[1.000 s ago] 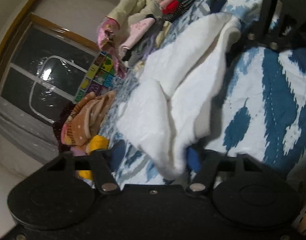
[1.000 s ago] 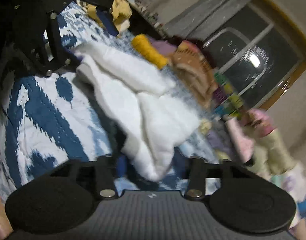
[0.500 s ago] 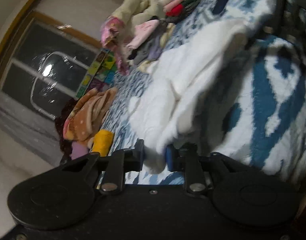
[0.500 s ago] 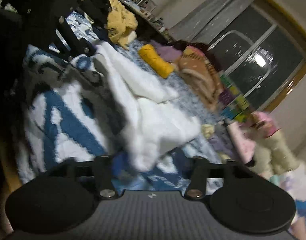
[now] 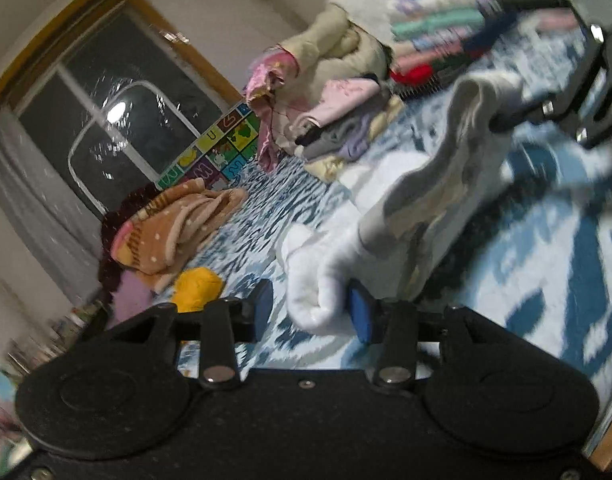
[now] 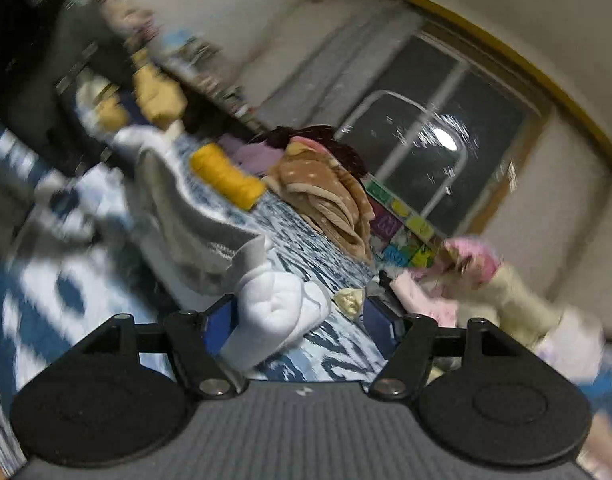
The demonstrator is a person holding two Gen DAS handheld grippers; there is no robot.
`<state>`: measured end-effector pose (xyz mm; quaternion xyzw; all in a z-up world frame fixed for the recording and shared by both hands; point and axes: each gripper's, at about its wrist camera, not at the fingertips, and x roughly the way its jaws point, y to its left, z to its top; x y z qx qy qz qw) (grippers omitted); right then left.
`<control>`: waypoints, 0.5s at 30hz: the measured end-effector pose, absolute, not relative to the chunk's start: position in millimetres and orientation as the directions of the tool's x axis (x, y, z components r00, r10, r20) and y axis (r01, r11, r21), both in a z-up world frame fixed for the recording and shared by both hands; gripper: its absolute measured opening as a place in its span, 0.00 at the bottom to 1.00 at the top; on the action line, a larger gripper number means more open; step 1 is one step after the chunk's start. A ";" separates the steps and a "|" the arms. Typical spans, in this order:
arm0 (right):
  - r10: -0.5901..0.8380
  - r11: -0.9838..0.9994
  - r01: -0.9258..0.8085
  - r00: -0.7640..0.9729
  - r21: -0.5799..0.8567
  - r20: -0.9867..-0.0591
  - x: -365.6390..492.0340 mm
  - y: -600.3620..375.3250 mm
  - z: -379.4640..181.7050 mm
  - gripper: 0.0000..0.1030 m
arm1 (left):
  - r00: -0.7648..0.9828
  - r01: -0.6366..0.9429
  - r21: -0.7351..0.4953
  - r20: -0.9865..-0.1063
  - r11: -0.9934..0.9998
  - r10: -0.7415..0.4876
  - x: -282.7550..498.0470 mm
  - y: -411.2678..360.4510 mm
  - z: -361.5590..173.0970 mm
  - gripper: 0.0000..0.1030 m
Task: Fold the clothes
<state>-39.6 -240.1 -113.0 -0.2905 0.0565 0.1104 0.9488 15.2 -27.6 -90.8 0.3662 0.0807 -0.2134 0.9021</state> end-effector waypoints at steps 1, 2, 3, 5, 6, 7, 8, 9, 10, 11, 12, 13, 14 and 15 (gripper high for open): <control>0.189 0.827 -0.256 0.965 -0.500 -0.182 -33.2 -244.3 -111.6 0.66 | 0.890 0.457 0.600 -0.305 0.657 -0.341 21.6 -25.6 -87.4 0.42; 0.203 0.844 -0.275 0.958 -0.460 -0.201 -26.2 -248.6 -111.5 0.66 | 0.882 0.471 0.576 -0.309 0.668 -0.356 27.0 -24.5 -84.8 0.42; 0.219 0.862 -0.296 0.949 -0.412 -0.225 -19.3 -253.0 -111.5 0.66 | 0.872 0.490 0.546 -0.316 0.680 -0.375 33.2 -23.6 -81.9 0.42; 0.256 0.897 -0.332 0.928 -0.292 -0.271 -6.5 -263.5 -110.0 0.61 | 0.845 0.534 0.472 -0.337 0.701 -0.416 46.1 -21.6 -76.6 0.42; 0.276 0.911 -0.346 0.916 -0.226 -0.291 -0.4 -269.2 -108.9 0.56 | 0.829 0.556 0.431 -0.346 0.711 -0.439 52.7 -20.2 -74.2 0.42; 0.299 0.921 -0.358 0.903 -0.156 -0.308 6.2 -274.6 -107.9 0.46 | 0.810 0.581 0.381 -0.357 0.719 -0.465 59.6 -18.3 -72.9 0.42; 0.323 0.926 -0.367 0.891 -0.087 -0.318 13.4 -280.0 -107.0 0.39 | 0.789 0.606 0.330 -0.369 0.724 -0.492 66.8 -16.3 -72.6 0.44; 0.347 0.927 -0.374 0.880 -0.023 -0.323 20.5 -285.7 -106.4 0.37 | 0.769 0.626 0.280 -0.377 0.728 -0.517 73.9 -14.7 -72.7 0.44; 0.369 0.924 -0.380 0.871 0.030 -0.326 27.5 -290.3 -106.4 0.34 | 0.754 0.639 0.238 -0.381 0.731 -0.535 81.1 -13.5 -74.0 0.44; 0.384 0.920 -0.386 0.864 0.060 -0.327 34.0 -292.3 -107.7 0.30 | 0.738 0.651 0.195 -0.387 0.733 -0.553 89.0 -12.4 -75.4 0.44; 0.397 0.916 -0.392 0.858 0.084 -0.327 40.4 -293.2 -108.8 0.29 | 0.719 0.664 0.143 -0.392 0.734 -0.574 97.5 -11.2 -76.5 0.44; 0.405 0.914 -0.393 0.854 0.103 -0.327 46.7 -294.3 -109.6 0.29 | 0.703 0.672 0.091 -0.391 0.735 -0.594 106.7 -9.7 -77.0 0.44; 0.411 0.911 -0.394 0.851 0.120 -0.328 52.8 -295.7 -110.7 0.28 | 0.689 0.677 0.043 -0.388 0.735 -0.612 115.4 -8.3 -77.6 0.44; 0.419 0.908 -0.395 0.847 0.141 -0.327 58.6 -297.8 -111.6 0.28 | 0.675 0.679 -0.009 -0.387 0.734 -0.629 124.1 -6.8 -78.2 0.44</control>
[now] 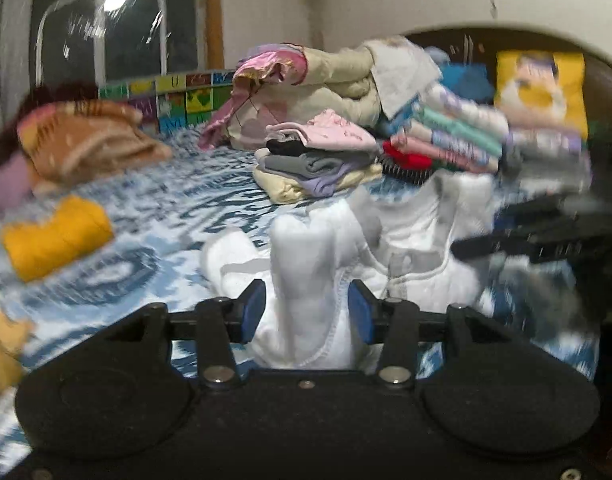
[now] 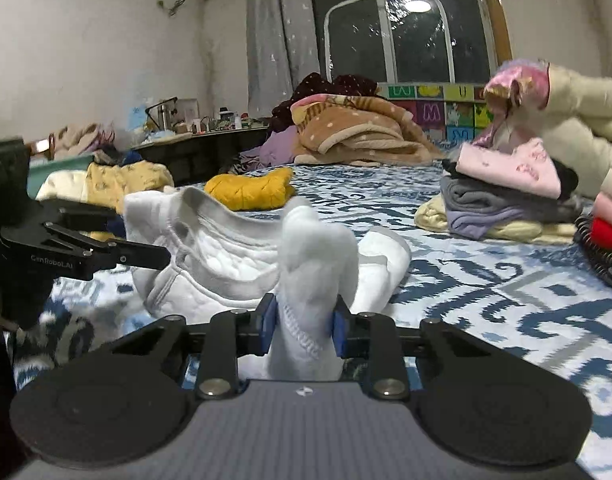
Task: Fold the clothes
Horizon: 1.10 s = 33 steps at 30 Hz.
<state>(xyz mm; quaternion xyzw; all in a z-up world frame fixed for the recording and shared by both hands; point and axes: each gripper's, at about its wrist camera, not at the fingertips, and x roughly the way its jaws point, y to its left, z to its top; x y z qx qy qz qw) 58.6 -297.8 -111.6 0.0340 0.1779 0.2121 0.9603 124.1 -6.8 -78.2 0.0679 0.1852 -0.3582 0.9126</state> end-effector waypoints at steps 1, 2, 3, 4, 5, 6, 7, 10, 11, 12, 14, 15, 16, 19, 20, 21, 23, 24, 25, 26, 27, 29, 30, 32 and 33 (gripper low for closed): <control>0.432 0.902 -0.396 0.842 0.174 -0.324 64.3 -301.5 -112.0 0.26 | 0.660 0.680 -0.060 -0.384 0.731 -0.646 132.7 -5.2 -78.8 0.44; 0.446 0.893 -0.396 0.836 0.213 -0.319 70.6 -305.6 -111.9 0.24 | 0.646 0.679 -0.112 -0.380 0.726 -0.662 141.4 -3.7 -79.4 0.42; 0.461 0.883 -0.395 0.831 0.252 -0.313 76.9 -309.6 -111.8 0.23 | 0.635 0.677 -0.153 -0.372 0.720 -0.677 148.9 -2.2 -79.4 0.34; 0.473 0.873 -0.394 0.827 0.286 -0.305 83.0 -313.2 -111.0 0.21 | 0.631 0.678 -0.176 -0.360 0.714 -0.687 154.1 -0.8 -78.2 0.29; 0.482 0.865 -0.394 0.826 0.311 -0.293 88.6 -315.7 -108.8 0.20 | 0.626 0.678 -0.198 -0.348 0.708 -0.698 159.2 0.6 -77.0 0.26; 0.489 0.856 -0.394 0.825 0.334 -0.282 94.3 -317.7 -106.3 0.19 | 0.623 0.678 -0.221 -0.334 0.702 -0.707 164.4 2.0 -75.8 0.24; 0.493 0.850 -0.392 0.827 0.351 -0.269 100.5 -319.0 -103.1 0.19 | 0.623 0.675 -0.243 -0.318 0.697 -0.714 169.6 3.4 -74.3 0.23; 0.499 0.831 -0.386 0.836 0.401 -0.229 119.5 -325.4 -95.2 0.18 | 0.632 0.656 -0.307 -0.276 0.690 -0.724 187.5 8.7 -72.0 0.21; 0.499 0.825 -0.382 0.838 0.417 -0.220 127.3 -327.5 -93.2 0.18 | 0.636 0.649 -0.322 -0.267 0.689 -0.724 193.1 9.5 -71.5 0.21; 0.499 0.820 -0.379 0.840 0.429 -0.212 134.9 -328.9 -92.0 0.18 | 0.641 0.642 -0.334 -0.259 0.690 -0.722 198.4 10.2 -70.7 0.21; 0.498 0.812 -0.370 0.843 0.451 -0.204 148.9 -332.4 -90.7 0.18 | 0.650 0.630 -0.357 -0.244 0.690 -0.719 208.9 11.3 -69.6 0.21; 0.497 0.808 -0.366 0.844 0.462 -0.201 155.7 -334.3 -90.3 0.18 | 0.653 0.624 -0.364 -0.241 0.691 -0.718 214.2 11.1 -69.9 0.21; 0.497 0.803 -0.360 0.845 0.475 -0.199 162.5 -336.5 -90.2 0.18 | 0.656 0.618 -0.372 -0.241 0.692 -0.715 219.6 11.0 -70.5 0.21; 0.504 0.775 -0.335 0.839 0.536 -0.205 183.4 -342.7 -95.4 0.18 | 0.657 0.595 -0.396 -0.262 0.700 -0.707 236.4 10.5 -74.8 0.21; 0.505 0.767 -0.320 0.836 0.556 -0.216 191.1 -344.1 -99.0 0.18 | 0.655 0.585 -0.396 -0.283 0.707 -0.701 242.0 8.8 -76.7 0.21; 0.503 0.765 -0.299 0.831 0.570 -0.239 199.3 -344.4 -104.5 0.18 | 0.652 0.576 -0.397 -0.305 0.715 -0.694 247.5 7.1 -78.6 0.20; 0.498 0.760 -0.256 0.820 0.597 -0.283 215.7 -345.0 -115.4 0.18 | 0.646 0.557 -0.396 -0.347 0.730 -0.680 258.6 3.6 -82.4 0.20; 0.496 0.758 -0.233 0.813 0.609 -0.305 223.9 -345.2 -120.9 0.18 | 0.641 0.546 -0.393 -0.371 0.739 -0.671 263.7 1.4 -85.6 0.20; 0.490 0.761 -0.214 0.808 0.613 -0.326 230.3 -344.4 -126.7 0.18 | 0.637 0.535 -0.389 -0.398 0.750 -0.660 267.9 -0.9 -91.2 0.20; 0.481 0.771 -0.203 0.807 0.604 -0.342 233.2 -341.6 -132.5 0.18 | 0.634 0.525 -0.389 -0.414 0.757 -0.653 271.2 -1.9 -96.7 0.20; 0.474 0.773 -0.193 0.808 0.604 -0.349 234.6 -340.2 -136.2 0.18 | 0.631 0.515 -0.390 -0.430 0.764 -0.645 274.6 -2.9 -102.2 0.20; 0.462 0.770 -0.178 0.817 0.613 -0.344 232.3 -341.3 -138.7 0.26 | 0.631 0.508 -0.402 -0.429 0.762 -0.647 276.9 -1.2 -105.2 0.20; 0.442 0.778 -0.170 0.832 0.605 -0.335 227.6 -343.3 -134.6 0.33 | 0.634 0.507 -0.409 -0.419 0.759 -0.650 276.5 0.6 -104.3 0.20; 0.382 0.814 -0.156 0.870 0.559 -0.313 212.0 -345.7 -121.2 0.49 | 0.642 0.502 -0.418 -0.406 0.757 -0.650 275.2 3.5 -102.2 0.20; 0.357 0.838 -0.168 0.888 0.518 -0.291 202.2 -344.3 -113.1 0.49 | 0.644 0.499 -0.421 -0.404 0.757 -0.649 274.8 4.2 -101.7 0.20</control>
